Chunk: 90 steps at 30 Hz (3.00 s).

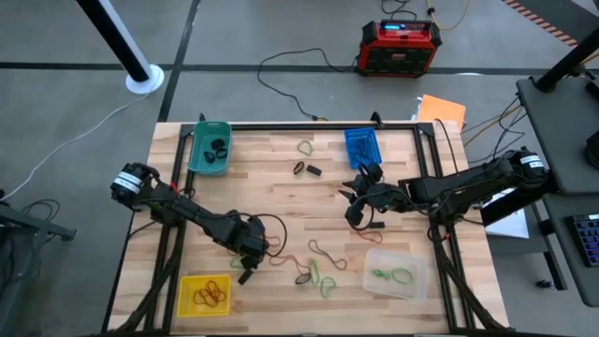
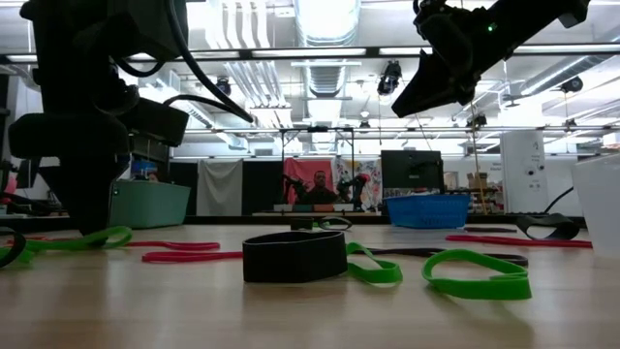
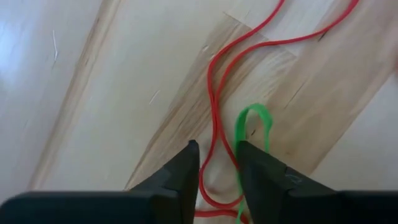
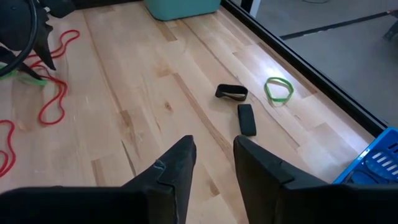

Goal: Sort rubber bands into baskets
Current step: Put the red rubber band into the yellow basket

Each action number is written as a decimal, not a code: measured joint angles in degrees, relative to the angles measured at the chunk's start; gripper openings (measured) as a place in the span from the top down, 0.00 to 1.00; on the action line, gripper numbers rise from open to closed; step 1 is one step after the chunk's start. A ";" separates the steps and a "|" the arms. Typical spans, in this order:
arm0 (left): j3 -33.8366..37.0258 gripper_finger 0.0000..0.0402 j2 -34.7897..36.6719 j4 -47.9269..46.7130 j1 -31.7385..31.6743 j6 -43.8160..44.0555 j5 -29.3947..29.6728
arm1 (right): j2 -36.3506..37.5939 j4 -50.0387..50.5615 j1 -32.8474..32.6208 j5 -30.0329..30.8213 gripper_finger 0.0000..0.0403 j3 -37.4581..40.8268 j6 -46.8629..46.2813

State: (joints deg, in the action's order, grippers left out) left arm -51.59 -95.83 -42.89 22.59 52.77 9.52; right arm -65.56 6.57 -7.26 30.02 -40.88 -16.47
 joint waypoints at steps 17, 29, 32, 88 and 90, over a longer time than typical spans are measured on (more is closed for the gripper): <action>-0.02 0.79 1.68 -0.80 -0.27 -0.95 2.20 | 0.00 0.00 0.01 0.00 0.72 0.00 0.00; -0.06 0.78 0.50 5.19 -3.02 -6.24 3.48 | 0.00 -0.04 0.01 0.00 0.72 0.00 -0.04; 0.39 0.78 -0.46 4.81 -3.23 -6.41 3.50 | 0.00 -0.04 0.01 0.00 0.72 0.00 -0.11; -11.31 1.00 21.66 -1.25 12.65 -11.69 -17.33 | 0.00 -0.02 0.01 0.02 0.72 0.52 0.15; -14.03 1.00 21.40 -6.58 14.91 -9.35 -18.07 | 0.00 -0.02 0.01 0.01 0.72 0.52 0.15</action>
State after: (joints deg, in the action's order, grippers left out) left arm -65.62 -74.43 -49.48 37.50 43.43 -8.55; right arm -65.56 6.55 -7.25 30.03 -40.36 -16.32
